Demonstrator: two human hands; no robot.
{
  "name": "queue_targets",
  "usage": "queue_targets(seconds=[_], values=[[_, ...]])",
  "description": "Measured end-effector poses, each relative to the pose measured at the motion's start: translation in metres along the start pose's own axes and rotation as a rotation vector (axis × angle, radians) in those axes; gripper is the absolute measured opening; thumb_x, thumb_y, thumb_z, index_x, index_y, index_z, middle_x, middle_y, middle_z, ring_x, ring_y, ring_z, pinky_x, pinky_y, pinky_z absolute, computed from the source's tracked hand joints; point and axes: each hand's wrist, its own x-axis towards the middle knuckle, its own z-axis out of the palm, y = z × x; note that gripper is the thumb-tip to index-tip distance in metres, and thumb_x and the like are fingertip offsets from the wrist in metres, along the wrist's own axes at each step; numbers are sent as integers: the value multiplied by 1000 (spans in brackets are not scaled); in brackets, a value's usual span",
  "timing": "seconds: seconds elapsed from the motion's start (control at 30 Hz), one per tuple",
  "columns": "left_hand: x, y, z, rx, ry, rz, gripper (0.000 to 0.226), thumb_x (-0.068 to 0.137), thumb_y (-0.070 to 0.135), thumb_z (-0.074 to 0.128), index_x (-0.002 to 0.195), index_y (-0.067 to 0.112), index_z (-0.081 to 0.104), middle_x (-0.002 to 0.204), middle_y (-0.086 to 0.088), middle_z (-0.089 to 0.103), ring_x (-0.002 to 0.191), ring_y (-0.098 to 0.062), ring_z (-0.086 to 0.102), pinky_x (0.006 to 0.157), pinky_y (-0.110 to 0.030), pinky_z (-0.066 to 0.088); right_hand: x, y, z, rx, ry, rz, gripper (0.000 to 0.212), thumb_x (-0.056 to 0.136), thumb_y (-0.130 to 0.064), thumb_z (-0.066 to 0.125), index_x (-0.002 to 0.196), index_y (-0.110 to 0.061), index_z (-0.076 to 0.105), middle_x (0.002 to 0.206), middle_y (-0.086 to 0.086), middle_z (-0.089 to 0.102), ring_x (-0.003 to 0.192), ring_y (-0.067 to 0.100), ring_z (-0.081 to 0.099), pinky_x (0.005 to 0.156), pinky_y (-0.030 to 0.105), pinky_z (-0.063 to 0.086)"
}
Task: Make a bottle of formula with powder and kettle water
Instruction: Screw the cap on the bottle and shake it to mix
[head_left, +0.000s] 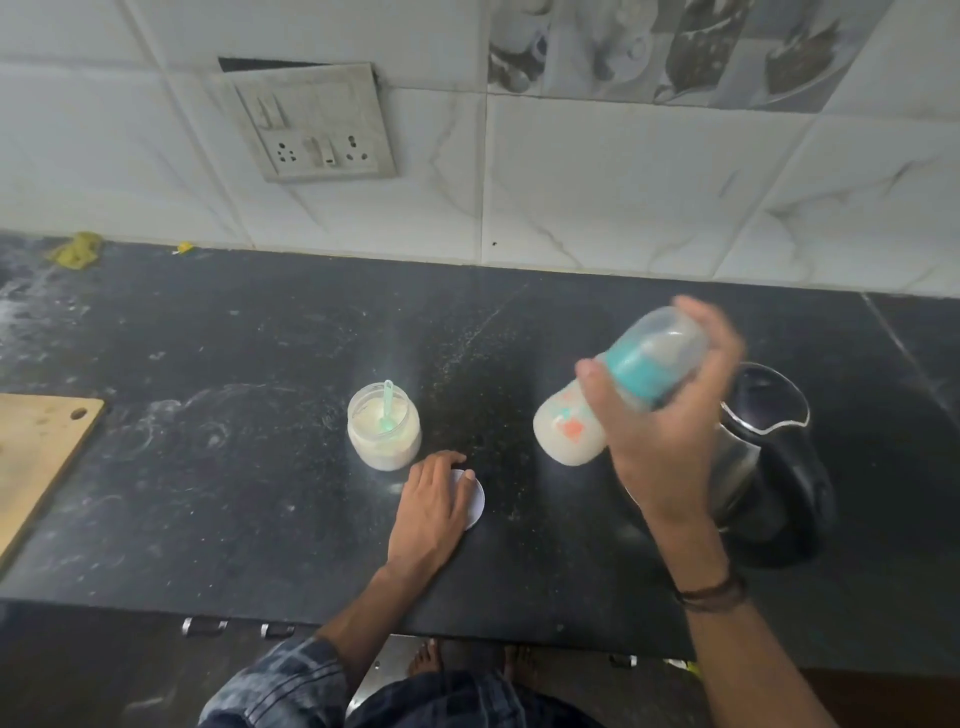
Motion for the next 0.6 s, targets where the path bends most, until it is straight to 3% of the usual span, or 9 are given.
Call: queue_targets(seconds=[0.1,0.17,0.27,0.3,0.37,0.47,0.5,0.6], values=[[0,-1,2,11,8,-4,36,102,43,38,125,20,54,125,7,57,116,-11,46,103,-28,39,9,-22,-4,-3,210,-153,82,78,6,81,126,32,21,123,6,33,116,-15,47,96,9,42],[0,-3,2,16,9,3,31,103,37,43,125,19,54,126,6,57,117,-12,47,103,-28,38,5,-15,-2,-58,253,-152,83,79,-2,83,128,28,23,125,7,33,119,-12,46,99,12,41],[0,0,0,15,3,3,36,101,41,40,126,19,55,126,7,57,118,-11,46,103,-23,35,-2,5,7,-85,-69,31,78,77,-17,87,138,-6,40,127,-24,47,110,-5,57,93,24,51],[-1,1,-1,7,-3,-4,39,100,44,37,126,20,55,126,8,57,118,-10,45,102,-21,34,-4,5,7,-64,-75,37,77,76,-16,88,138,-13,42,127,-27,48,109,0,59,91,31,55],[0,2,-1,8,1,-5,43,99,46,34,126,19,55,126,7,57,118,-10,46,102,-20,33,-3,-6,5,25,51,-33,79,77,-13,86,137,-8,36,129,-20,46,109,3,59,91,33,55],[0,3,-1,8,16,1,43,99,45,35,125,18,56,125,6,58,117,-11,46,102,-19,32,-5,-14,5,-18,253,-108,79,80,-18,77,135,10,27,129,-5,39,111,-7,53,90,14,48],[0,3,-1,11,20,13,41,99,43,36,124,17,57,125,5,58,116,-12,46,102,-20,33,-7,-11,7,-64,238,-86,81,79,-20,80,135,10,30,130,-5,39,113,-9,51,93,14,46],[-1,4,-1,34,29,60,39,100,40,37,121,15,58,124,1,60,115,-14,46,102,-26,37,-14,5,13,-142,-148,57,79,75,-22,89,138,-18,42,124,-28,51,108,-11,57,94,19,51]])
